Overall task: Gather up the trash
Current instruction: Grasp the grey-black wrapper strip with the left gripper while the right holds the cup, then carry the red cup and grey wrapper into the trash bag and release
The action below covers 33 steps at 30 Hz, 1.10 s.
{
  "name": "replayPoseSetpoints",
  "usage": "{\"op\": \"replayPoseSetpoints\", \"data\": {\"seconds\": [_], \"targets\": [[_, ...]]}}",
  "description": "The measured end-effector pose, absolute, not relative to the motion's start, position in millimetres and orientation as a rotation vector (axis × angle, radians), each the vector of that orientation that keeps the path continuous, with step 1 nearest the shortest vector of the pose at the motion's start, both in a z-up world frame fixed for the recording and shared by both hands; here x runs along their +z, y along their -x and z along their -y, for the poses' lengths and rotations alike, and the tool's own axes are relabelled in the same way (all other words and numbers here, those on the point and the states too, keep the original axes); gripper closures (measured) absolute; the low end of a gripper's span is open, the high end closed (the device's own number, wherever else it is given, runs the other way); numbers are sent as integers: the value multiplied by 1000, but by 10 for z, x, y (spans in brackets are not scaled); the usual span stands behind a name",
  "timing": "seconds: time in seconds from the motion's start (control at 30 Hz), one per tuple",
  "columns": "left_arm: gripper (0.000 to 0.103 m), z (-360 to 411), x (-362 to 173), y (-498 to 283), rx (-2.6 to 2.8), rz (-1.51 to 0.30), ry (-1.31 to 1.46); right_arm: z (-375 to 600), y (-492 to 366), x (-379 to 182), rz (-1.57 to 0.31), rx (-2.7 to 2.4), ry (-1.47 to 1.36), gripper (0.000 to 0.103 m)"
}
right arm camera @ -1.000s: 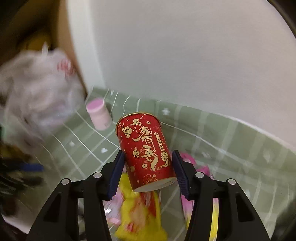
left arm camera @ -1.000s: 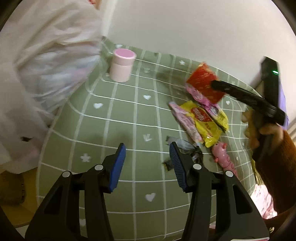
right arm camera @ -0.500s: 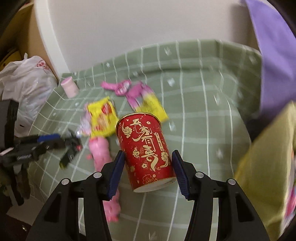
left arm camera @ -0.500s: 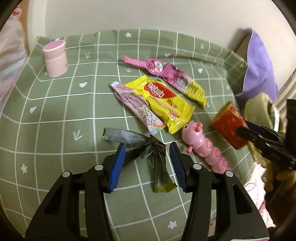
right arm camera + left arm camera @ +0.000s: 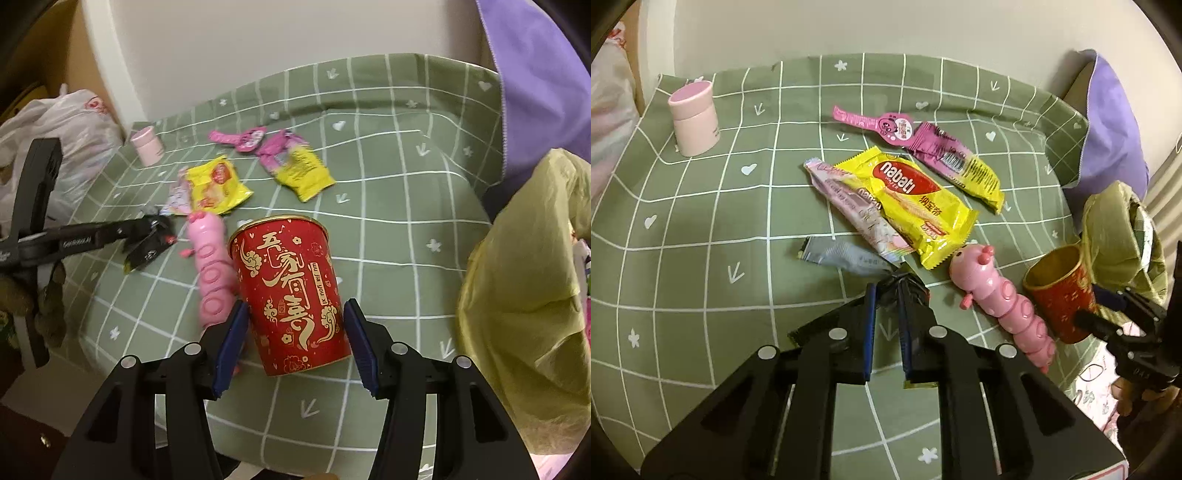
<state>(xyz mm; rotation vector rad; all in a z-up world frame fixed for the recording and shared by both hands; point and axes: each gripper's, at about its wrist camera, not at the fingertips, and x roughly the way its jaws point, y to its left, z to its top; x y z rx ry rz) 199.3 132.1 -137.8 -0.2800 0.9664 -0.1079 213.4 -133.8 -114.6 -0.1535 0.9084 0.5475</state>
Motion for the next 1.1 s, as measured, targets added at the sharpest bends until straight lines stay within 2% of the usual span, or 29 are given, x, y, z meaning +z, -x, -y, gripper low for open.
{"op": "replayPoseSetpoints", "data": {"seconds": [0.4, 0.47, 1.1], "targets": [[92, -1396, -1312, -1711, -98, -955, 329, 1266, -2099, -1219, -906, 604, 196, 47], [92, -1397, -1292, -1686, -100, -950, 332, 1302, -2091, -1182, -895, 605, 174, 54], [92, -1144, -650, -1675, -162, -822, 253, 1453, -1954, -688, -778, 559, 170, 56]]}}
